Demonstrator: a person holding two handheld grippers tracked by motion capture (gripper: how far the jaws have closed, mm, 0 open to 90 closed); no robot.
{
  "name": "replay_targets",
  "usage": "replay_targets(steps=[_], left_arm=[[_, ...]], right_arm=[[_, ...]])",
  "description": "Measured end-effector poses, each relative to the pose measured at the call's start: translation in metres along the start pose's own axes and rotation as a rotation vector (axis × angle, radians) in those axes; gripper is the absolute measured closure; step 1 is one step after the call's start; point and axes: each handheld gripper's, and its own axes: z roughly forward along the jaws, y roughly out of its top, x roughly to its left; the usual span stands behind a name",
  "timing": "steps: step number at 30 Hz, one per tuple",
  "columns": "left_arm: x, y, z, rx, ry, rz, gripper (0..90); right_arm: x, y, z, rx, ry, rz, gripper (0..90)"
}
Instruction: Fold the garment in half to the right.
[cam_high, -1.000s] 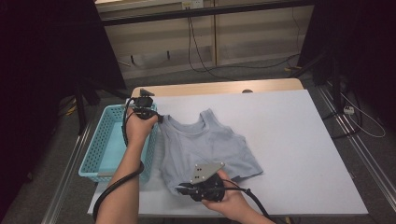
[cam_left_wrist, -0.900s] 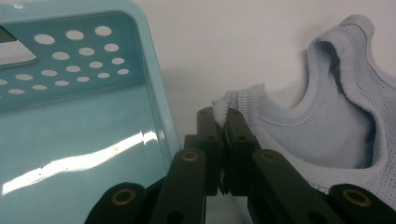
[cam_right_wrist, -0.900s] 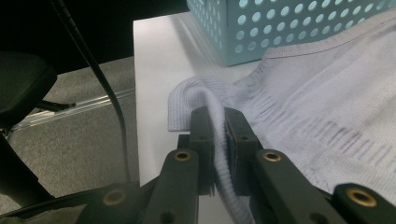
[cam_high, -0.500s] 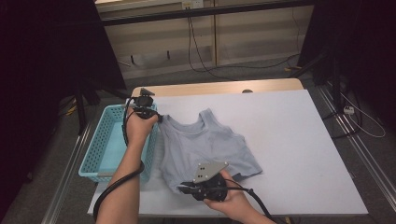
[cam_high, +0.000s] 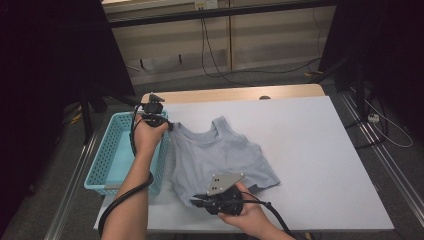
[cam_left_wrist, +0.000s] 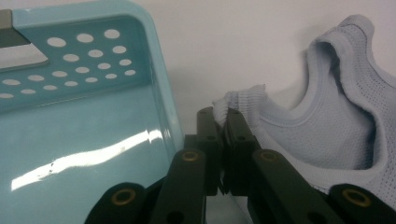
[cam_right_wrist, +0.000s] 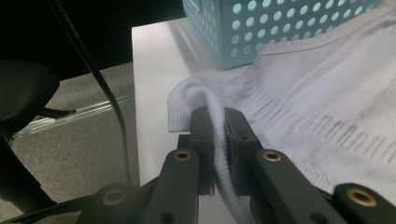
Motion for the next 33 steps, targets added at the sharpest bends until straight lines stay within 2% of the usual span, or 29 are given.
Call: replay_targets(steps=[11,25,33], left_arm=[[-0.005,0.006,0.0,0.013,0.009,0.01,87.1],[-0.024,0.021,0.003,0.006,0.006,0.048,87.1],[-0.024,0.023,0.001,0.011,0.01,0.053,87.1]], right_arm=[[-0.002,-0.002,-0.006,-0.018,-0.008,0.023,84.0],[-0.006,-0.005,-0.021,-0.047,-0.045,0.049,84.0],[-0.006,-0.003,-0.024,-0.061,-0.047,0.057,84.0]])
